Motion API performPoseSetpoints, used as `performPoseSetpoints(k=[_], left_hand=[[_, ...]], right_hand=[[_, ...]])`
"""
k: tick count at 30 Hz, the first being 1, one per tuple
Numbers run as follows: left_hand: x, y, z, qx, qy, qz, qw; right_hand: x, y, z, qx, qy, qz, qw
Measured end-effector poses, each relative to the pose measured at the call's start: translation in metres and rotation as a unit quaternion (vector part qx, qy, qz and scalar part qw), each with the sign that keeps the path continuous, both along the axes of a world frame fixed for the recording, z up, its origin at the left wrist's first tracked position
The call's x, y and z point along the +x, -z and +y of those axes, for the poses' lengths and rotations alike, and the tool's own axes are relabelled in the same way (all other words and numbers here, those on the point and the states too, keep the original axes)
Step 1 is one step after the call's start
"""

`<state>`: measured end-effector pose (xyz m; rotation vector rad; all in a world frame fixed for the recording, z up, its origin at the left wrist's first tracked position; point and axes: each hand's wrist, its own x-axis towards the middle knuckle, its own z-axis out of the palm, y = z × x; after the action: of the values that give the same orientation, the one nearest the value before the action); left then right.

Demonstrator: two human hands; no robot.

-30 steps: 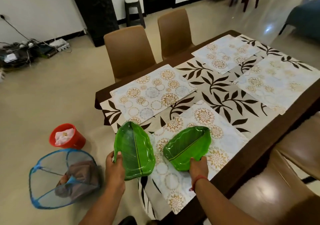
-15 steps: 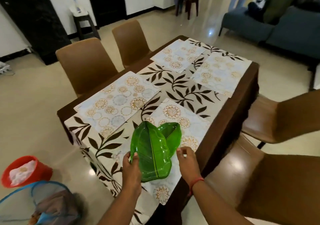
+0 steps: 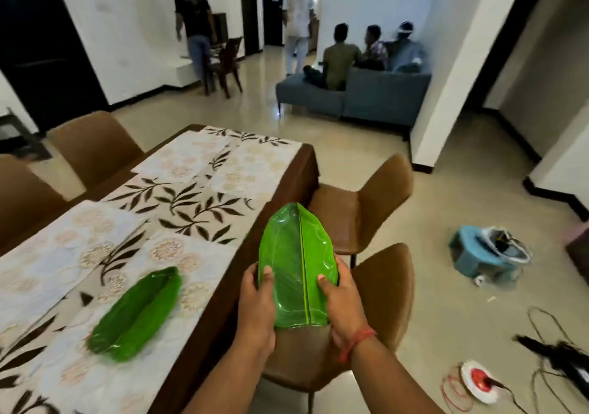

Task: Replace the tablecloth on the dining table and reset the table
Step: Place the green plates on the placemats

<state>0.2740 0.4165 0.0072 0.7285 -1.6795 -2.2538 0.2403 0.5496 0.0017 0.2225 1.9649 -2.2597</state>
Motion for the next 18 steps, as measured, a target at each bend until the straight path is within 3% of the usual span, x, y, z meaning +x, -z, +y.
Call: performPoseSetpoints(k=[9, 18], left_hand=[[-0.049, -0.06, 0.237, 0.006, 0.09, 0.029, 0.995], [-0.161, -0.065, 0.326, 0.04, 0.118, 0.043, 0.991]], right_hand=[[-0.035, -0.03, 0.245, -0.005, 0.089, 0.053, 0.995], [-0.145, -0.03, 0.335, -0.028, 0.104, 0.058, 0.993]])
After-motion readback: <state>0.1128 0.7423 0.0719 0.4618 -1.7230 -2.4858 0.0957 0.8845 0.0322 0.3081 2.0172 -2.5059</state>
